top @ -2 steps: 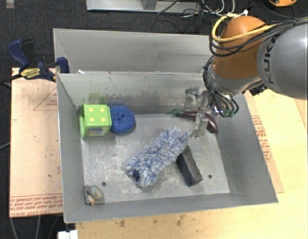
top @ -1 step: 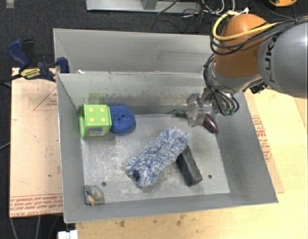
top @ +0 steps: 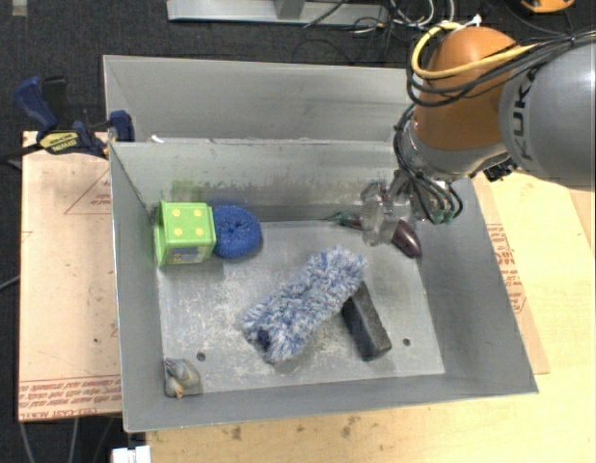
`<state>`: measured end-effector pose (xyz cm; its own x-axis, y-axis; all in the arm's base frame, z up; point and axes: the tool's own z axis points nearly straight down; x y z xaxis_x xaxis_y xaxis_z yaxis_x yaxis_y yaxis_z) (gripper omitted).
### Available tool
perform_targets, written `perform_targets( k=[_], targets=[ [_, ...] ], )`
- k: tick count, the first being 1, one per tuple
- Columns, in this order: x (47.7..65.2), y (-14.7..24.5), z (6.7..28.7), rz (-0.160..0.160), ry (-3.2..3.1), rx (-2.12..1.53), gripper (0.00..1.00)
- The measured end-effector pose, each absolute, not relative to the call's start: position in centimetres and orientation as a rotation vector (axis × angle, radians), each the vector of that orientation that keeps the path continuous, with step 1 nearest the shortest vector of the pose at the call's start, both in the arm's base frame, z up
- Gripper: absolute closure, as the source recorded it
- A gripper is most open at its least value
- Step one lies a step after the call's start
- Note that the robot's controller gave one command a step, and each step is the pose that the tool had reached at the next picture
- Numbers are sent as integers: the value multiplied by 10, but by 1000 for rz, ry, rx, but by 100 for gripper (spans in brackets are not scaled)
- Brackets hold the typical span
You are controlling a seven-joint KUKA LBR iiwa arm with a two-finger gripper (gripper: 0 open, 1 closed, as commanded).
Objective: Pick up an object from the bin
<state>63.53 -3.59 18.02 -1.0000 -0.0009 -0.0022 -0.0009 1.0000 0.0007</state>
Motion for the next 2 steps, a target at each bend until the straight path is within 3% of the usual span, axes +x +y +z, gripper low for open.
perform_targets(
  k=[2],
  targets=[
    [637, -5, 210, 1, 3138, 11, 100]
  ],
)
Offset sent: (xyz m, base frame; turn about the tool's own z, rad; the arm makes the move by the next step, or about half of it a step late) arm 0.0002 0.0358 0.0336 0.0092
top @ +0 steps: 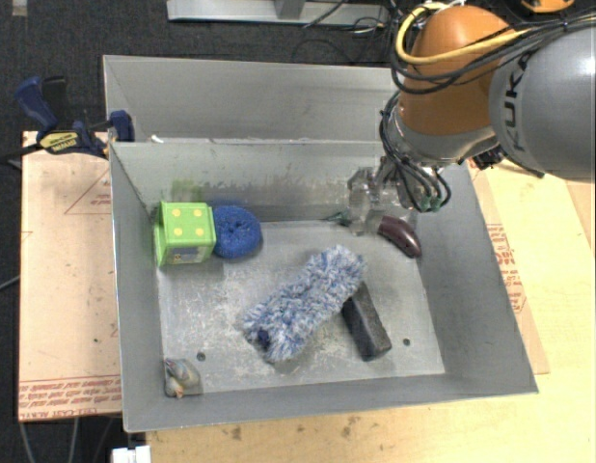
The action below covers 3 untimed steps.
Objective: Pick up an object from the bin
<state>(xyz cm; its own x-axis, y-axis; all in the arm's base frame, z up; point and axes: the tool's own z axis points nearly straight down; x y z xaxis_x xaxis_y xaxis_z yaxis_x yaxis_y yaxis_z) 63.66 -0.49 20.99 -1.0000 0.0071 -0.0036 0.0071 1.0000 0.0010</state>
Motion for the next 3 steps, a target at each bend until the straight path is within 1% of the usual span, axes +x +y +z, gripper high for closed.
perform_targets(
  k=[1, 2, 3],
  targets=[
    [636, -5, 215, 4, 3137, 6, 100],
    [647, -1, 202, 2, 3138, 15, 0],
    [647, -1, 202, 2, 3138, 15, 0]
  ],
)
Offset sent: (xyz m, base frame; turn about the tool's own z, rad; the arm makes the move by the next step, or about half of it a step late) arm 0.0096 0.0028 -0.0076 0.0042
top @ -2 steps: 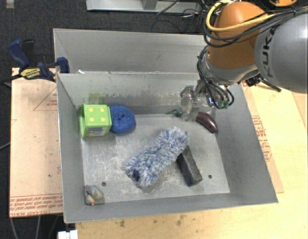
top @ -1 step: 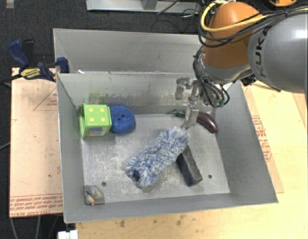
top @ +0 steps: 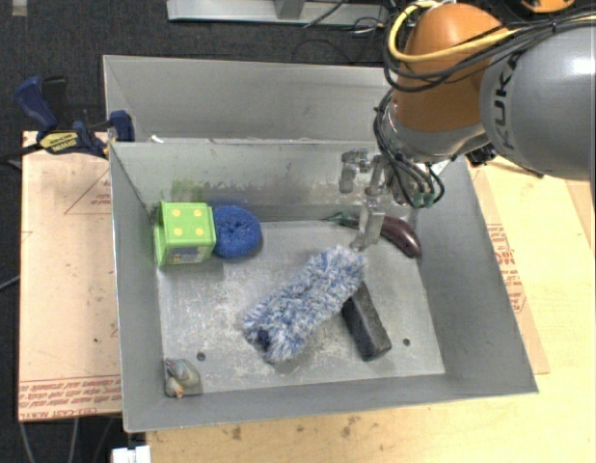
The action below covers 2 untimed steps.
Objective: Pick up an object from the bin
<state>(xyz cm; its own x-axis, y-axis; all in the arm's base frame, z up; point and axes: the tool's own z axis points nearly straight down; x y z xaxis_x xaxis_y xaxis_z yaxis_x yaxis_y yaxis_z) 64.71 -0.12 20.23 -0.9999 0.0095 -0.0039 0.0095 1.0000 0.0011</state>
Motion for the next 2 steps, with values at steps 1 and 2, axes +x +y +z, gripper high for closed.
perform_targets(
  k=[1, 2],
  targets=[
    [586, 40, 166, 1, 3137, -68, 0],
    [578, 42, 141, 7, 3144, -66, 0]
  ],
)
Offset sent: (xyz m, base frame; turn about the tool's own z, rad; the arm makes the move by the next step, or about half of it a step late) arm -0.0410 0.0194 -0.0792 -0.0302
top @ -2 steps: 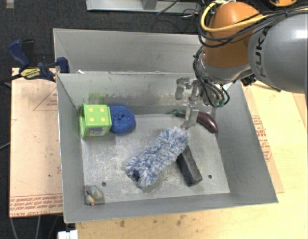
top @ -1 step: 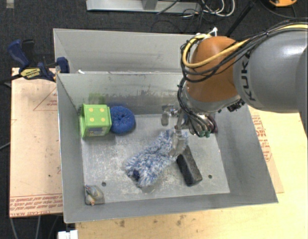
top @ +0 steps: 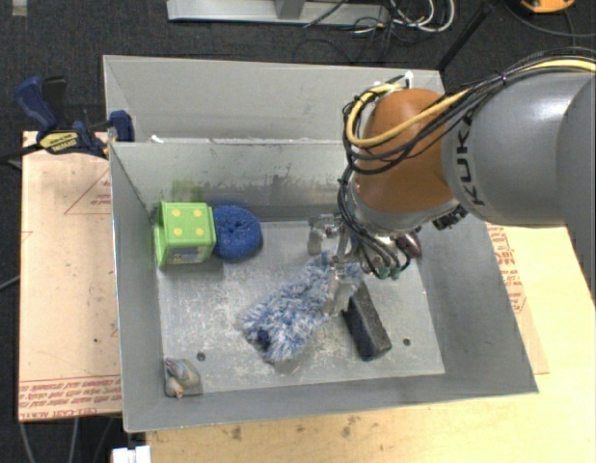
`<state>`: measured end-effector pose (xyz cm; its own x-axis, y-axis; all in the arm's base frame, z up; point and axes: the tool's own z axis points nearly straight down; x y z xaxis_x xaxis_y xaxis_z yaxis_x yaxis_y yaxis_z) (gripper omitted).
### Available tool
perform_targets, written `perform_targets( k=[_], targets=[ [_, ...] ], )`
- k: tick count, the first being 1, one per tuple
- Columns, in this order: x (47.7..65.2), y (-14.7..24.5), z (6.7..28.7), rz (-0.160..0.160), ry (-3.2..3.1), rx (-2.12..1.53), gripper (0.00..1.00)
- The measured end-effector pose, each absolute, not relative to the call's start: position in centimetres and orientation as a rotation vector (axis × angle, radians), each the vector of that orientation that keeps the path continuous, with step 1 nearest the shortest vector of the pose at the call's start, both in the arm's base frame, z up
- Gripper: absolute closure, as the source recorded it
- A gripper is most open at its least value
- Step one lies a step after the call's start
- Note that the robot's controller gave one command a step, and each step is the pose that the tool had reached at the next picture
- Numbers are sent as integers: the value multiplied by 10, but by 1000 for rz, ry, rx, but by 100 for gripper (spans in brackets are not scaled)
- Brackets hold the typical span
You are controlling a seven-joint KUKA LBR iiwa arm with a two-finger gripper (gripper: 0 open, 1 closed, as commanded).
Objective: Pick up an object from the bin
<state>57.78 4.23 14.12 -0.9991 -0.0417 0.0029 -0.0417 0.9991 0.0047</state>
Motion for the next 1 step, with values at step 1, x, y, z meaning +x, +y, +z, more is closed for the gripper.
perform_targets(
  k=[1],
  targets=[
    [561, 40, 72, -2, -3141, 32, 100]
  ],
)
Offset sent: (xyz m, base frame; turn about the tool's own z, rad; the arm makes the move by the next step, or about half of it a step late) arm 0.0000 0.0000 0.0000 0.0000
